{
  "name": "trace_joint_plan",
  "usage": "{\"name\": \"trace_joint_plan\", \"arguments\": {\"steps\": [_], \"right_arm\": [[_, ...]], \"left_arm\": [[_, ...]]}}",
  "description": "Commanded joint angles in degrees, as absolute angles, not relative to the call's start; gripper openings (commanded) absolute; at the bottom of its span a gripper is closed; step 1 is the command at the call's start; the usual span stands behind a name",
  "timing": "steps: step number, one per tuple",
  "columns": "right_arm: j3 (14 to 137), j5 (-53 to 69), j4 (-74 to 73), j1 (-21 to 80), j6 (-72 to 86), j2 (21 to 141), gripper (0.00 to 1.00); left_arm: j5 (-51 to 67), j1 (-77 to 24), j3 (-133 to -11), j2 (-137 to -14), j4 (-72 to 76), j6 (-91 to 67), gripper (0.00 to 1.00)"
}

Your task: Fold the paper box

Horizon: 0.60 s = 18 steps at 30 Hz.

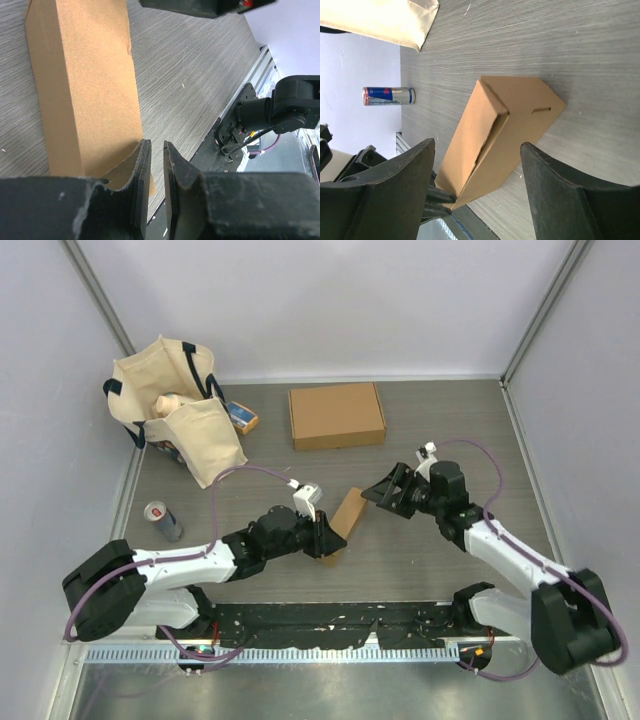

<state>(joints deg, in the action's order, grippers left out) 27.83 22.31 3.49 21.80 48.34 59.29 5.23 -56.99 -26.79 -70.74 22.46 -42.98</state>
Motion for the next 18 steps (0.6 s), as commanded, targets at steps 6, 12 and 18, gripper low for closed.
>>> {"name": "trace_joint_plan", "arguments": {"steps": [6, 12, 18], "right_arm": [[27.3, 45.8, 30.1, 13.9, 47.6, 76.2, 0.67], [27.2, 49.8, 44.1, 11.7, 51.3, 88.8, 0.61], [23.6, 49.6, 57.6, 11.3, 56.2, 100.2, 0.4]], "left_arm": [[3.3, -57.0, -24.5, -71.7, 16.9, -39.7, 0.21], [3.6, -57.1, -22.5, -71.3, 17.1, -39.5, 0.21], [3.0, -57.0, -21.3, -70.2, 16.6, -39.1, 0.21]]}}
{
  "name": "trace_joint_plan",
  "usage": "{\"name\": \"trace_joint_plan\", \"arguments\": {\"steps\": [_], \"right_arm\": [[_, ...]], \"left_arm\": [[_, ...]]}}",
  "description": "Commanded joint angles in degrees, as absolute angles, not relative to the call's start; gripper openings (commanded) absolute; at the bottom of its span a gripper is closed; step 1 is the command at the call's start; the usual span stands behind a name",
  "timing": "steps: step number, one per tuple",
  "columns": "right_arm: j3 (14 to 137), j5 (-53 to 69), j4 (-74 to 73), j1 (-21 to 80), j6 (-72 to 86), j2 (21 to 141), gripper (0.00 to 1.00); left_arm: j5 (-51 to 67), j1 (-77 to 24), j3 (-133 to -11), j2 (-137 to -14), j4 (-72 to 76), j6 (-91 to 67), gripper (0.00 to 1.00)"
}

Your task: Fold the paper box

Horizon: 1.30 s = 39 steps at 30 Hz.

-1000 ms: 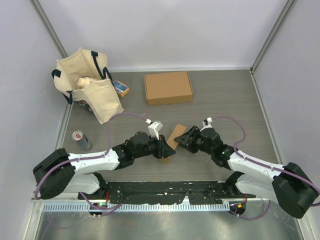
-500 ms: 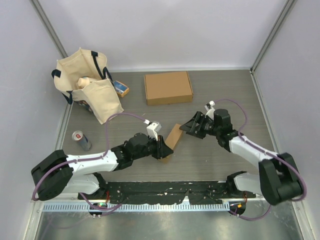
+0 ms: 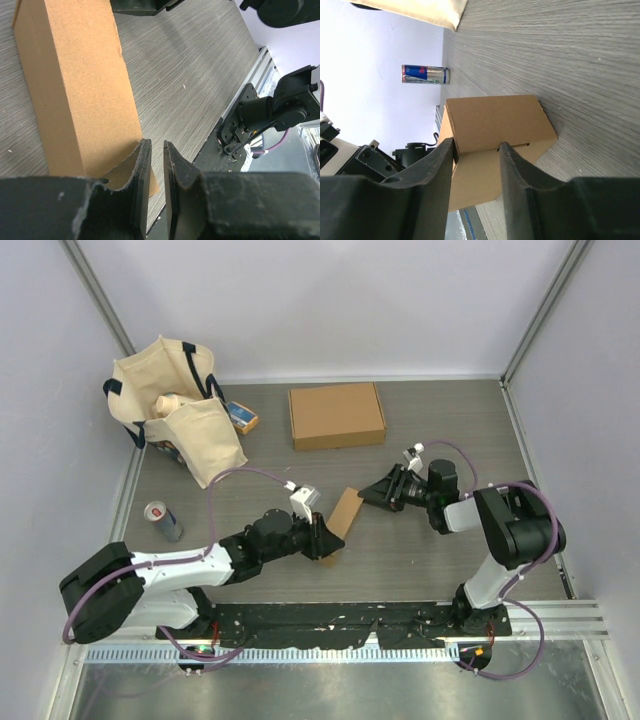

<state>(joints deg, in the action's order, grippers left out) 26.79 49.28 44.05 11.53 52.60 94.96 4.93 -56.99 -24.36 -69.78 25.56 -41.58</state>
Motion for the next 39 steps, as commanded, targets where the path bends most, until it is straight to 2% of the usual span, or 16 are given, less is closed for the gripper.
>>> {"name": "trace_joint_plan", "arguments": {"steps": [1, 3, 4, 8, 10, 11, 13, 14, 15, 18, 21, 25, 26, 29, 34, 39], "right_arm": [[23.0, 49.4, 59.3, 11.1, 58.0, 101.2, 0.3], [21.0, 49.4, 65.8, 11.0, 60.5, 104.2, 0.22], [20.6, 49.2, 67.9, 11.1, 61.9, 105.1, 0.14], [19.4, 48.5, 71.7, 10.8, 67.0, 106.9, 0.13], [19.5, 46.9, 66.6, 10.5, 65.6, 102.0, 0.19], [21.5, 43.5, 51.2, 10.4, 63.3, 99.4, 0.22], [26.9, 36.9, 25.4, 10.3, 46.6, 92.7, 0.34], [32.4, 27.4, 7.0, 10.4, 41.1, 87.2, 0.37], [34.2, 24.2, 1.6, 10.2, 35.7, 84.8, 0.46], [38.8, 17.5, -11.3, 10.0, 30.4, 77.4, 0.54], [38.0, 22.2, -9.2, 11.0, 28.9, 73.3, 0.65], [41.0, 24.4, -5.5, 17.9, 21.3, 77.2, 0.72], [42.4, 25.0, -2.9, 17.9, 21.1, 78.7, 0.73], [46.8, 27.5, -0.4, 18.0, 18.8, 84.9, 0.74], [51.8, 34.3, 1.6, 17.9, 17.7, 93.4, 0.73], [50.5, 36.4, 4.2, 18.5, 19.9, 95.1, 0.72]], "left_arm": [[3.0, -57.1, -21.4, -70.1, 16.4, -38.9, 0.22], [3.6, -57.1, -22.1, -70.0, 15.5, -38.1, 0.23], [3.8, -57.1, -22.6, -70.2, 15.5, -38.0, 0.25], [6.9, -57.1, -27.2, -75.0, 12.3, -36.4, 0.29], [9.1, -57.3, -28.7, -78.9, 14.0, -37.4, 0.29], [9.7, -57.3, -28.8, -80.1, 15.4, -38.0, 0.29], [9.9, -57.5, -30.1, -83.5, 17.0, -38.8, 0.3], [10.5, -57.6, -30.8, -83.8, 17.1, -38.6, 0.32], [10.5, -57.6, -32.2, -83.5, 16.8, -38.5, 0.39], [9.8, -57.7, -34.6, -76.0, 13.0, -38.2, 0.58], [9.7, -57.3, -38.5, -68.2, 4.9, -36.6, 0.7], [6.3, -54.1, -44.2, -64.4, -13.8, -37.7, 0.8], [-2.8, -53.6, -45.2, -63.6, -22.8, -39.7, 0.82], [-12.0, -50.7, -44.4, -61.4, -32.8, -53.6, 0.96], [-6.8, -42.8, -37.5, -59.9, -25.9, -64.9, 0.96], [-0.5, -36.9, -31.6, -65.1, -8.9, -68.4, 0.92]]}}
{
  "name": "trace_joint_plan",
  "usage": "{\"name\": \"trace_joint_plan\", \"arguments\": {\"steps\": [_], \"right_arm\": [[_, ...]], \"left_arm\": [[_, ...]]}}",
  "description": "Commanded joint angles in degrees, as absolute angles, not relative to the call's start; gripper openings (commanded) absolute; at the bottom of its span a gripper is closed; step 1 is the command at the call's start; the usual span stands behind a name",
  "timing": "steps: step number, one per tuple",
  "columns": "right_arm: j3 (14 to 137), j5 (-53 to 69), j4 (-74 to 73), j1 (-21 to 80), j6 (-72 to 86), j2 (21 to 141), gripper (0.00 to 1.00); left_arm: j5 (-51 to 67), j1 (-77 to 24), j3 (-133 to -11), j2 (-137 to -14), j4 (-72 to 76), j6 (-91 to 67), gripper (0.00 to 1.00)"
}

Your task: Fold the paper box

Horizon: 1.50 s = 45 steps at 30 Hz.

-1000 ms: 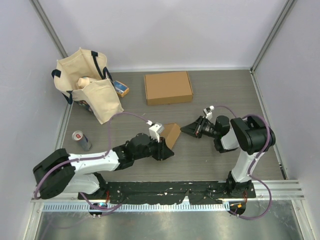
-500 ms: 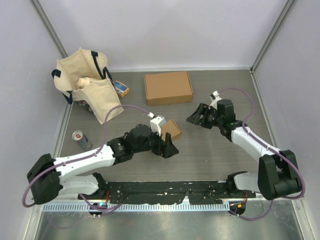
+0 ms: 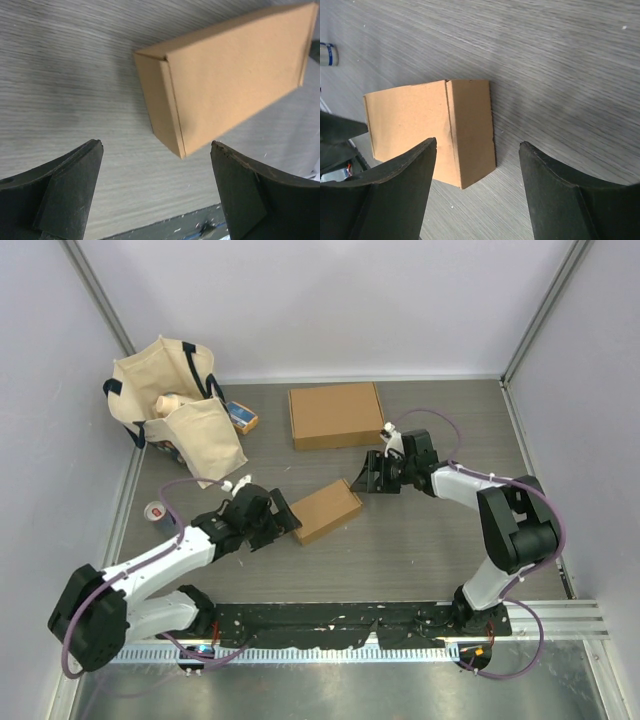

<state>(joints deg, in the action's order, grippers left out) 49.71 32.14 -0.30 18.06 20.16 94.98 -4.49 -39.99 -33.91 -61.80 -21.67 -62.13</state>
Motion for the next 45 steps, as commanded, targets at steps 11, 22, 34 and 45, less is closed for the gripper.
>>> {"name": "trace_joint_plan", "arguments": {"steps": [11, 22, 34, 45], "right_arm": [[46.6, 36.4, 12.5, 20.2, 27.4, 98.4, 0.59], [53.5, 32.0, 13.5, 20.1, 33.7, 96.8, 0.43], [78.4, 31.4, 7.3, 18.7, 33.8, 108.0, 0.43], [96.7, 30.7, 2.6, 15.4, 31.9, 122.2, 0.43]], "left_arm": [[5.6, -34.0, -34.4, -80.9, 7.0, -62.8, 0.65], [4.0, -31.5, -55.6, -91.7, 4.3, -52.7, 0.69], [10.3, -26.2, -87.6, -109.7, 1.2, -51.7, 0.64], [12.1, -25.4, -102.6, -124.3, 2.7, -53.1, 0.59]]}}
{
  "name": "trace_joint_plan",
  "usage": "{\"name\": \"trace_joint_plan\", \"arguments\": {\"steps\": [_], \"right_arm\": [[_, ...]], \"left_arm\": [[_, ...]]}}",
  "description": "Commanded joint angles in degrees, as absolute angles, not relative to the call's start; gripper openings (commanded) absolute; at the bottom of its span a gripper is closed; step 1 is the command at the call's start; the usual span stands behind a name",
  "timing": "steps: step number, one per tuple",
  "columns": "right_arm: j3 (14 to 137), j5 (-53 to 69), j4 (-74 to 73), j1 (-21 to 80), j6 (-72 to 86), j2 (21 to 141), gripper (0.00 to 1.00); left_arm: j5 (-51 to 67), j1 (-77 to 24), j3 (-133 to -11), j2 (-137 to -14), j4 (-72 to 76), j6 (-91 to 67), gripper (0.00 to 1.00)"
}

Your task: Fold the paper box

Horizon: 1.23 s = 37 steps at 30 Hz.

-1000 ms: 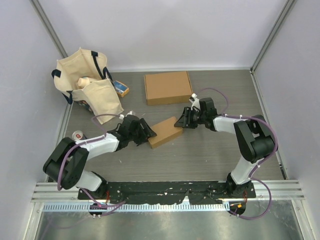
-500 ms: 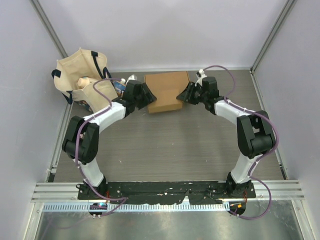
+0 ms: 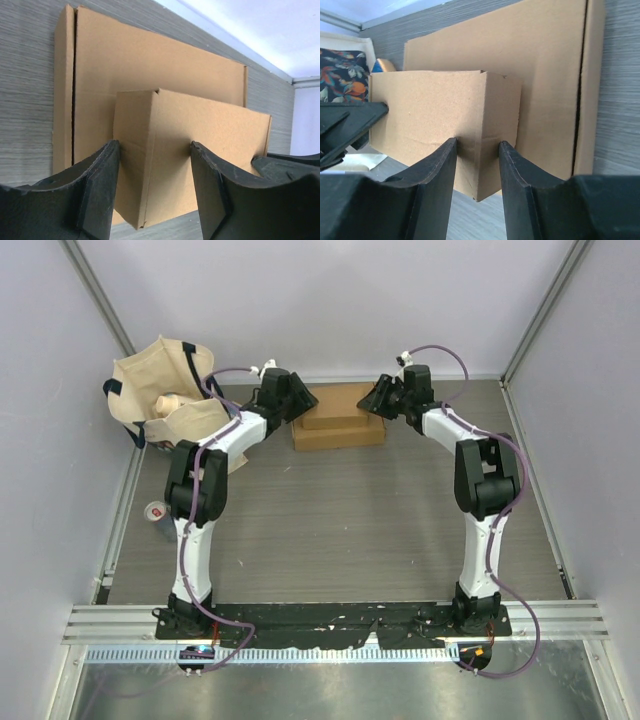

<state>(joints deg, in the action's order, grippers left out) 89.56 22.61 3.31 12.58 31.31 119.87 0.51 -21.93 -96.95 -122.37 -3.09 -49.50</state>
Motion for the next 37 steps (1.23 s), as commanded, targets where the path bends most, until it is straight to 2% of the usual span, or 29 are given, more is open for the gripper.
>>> {"name": "trace_joint_plan", "arguments": {"steps": [1, 4, 8, 10, 12, 14, 15, 22, 24, 26, 27, 29, 31, 32, 33, 36, 37], "right_arm": [[97.7, 30.4, 2.3, 15.1, 31.4, 122.8, 0.43], [101.7, 30.2, 1.0, 14.9, 30.9, 125.5, 0.43], [104.9, 27.8, -4.2, 14.7, 28.1, 126.3, 0.48], [104.5, 24.3, -5.7, 14.3, 26.7, 124.4, 0.61], [106.0, 23.1, -9.9, 13.2, 24.8, 123.5, 0.68], [107.5, 19.9, -16.0, 12.4, 23.6, 121.2, 0.7], [107.7, 17.3, -18.3, 11.9, 21.2, 119.9, 0.7], [94.0, -4.5, -26.4, 11.6, 19.1, 98.5, 0.72], [89.0, -4.5, -27.8, 12.1, 19.2, 89.7, 0.72], [83.3, -2.4, -27.5, 12.7, 19.3, 82.4, 0.72], [82.0, -1.2, -28.0, 12.7, 19.3, 75.3, 0.72], [80.2, -0.8, -30.4, 12.7, 15.8, 68.7, 0.74], [80.3, -2.9, -32.4, 12.7, 13.6, 58.5, 0.8], [80.8, -3.4, -32.4, 12.7, 11.2, 54.6, 0.89], [81.0, -4.3, -32.3, 12.7, 10.9, 48.3, 0.92], [87.2, -3.9, -30.7, 12.7, 8.5, 42.0, 0.93], [93.7, -3.6, -32.2, 12.7, 8.1, 40.8, 0.92]], "left_arm": [[12.1, -25.4, -103.1, -124.7, 2.6, -53.2, 0.58], [11.2, -25.6, -103.8, -125.8, 1.8, -52.6, 0.57], [7.7, -24.9, -104.3, -124.3, -3.3, -50.2, 0.71], [3.6, -24.7, -103.5, -121.8, -4.8, -48.0, 0.77], [1.0, -24.2, -102.0, -118.1, -6.9, -46.6, 0.89], [-1.7, -23.8, -101.9, -115.4, -11.8, -44.4, 0.98], [-4.5, -23.4, -101.5, -112.1, -13.3, -43.6, 0.99], [-15.6, -22.4, -101.4, -94.8, -23.5, -35.3, 1.0], [-12.3, -22.5, -102.1, -90.7, -26.2, -32.5, 0.94], [-3.8, -23.5, -99.2, -83.1, -25.9, -32.7, 0.91], [-2.3, -24.4, -97.8, -80.4, -25.5, -32.5, 0.91], [1.8, -27.0, -93.2, -71.5, -23.0, -33.0, 0.91], [4.7, -27.2, -89.9, -66.0, -20.2, -34.1, 0.92], [5.6, -27.2, -89.8, -62.3, -20.3, -34.5, 0.92], [5.8, -27.2, -90.3, -60.7, -20.8, -34.5, 0.93], [8.1, -27.2, -94.6, -57.5, -23.6, -31.7, 0.95], [8.9, -27.2, -98.1, -57.1, -25.7, -30.9, 0.97]]}}
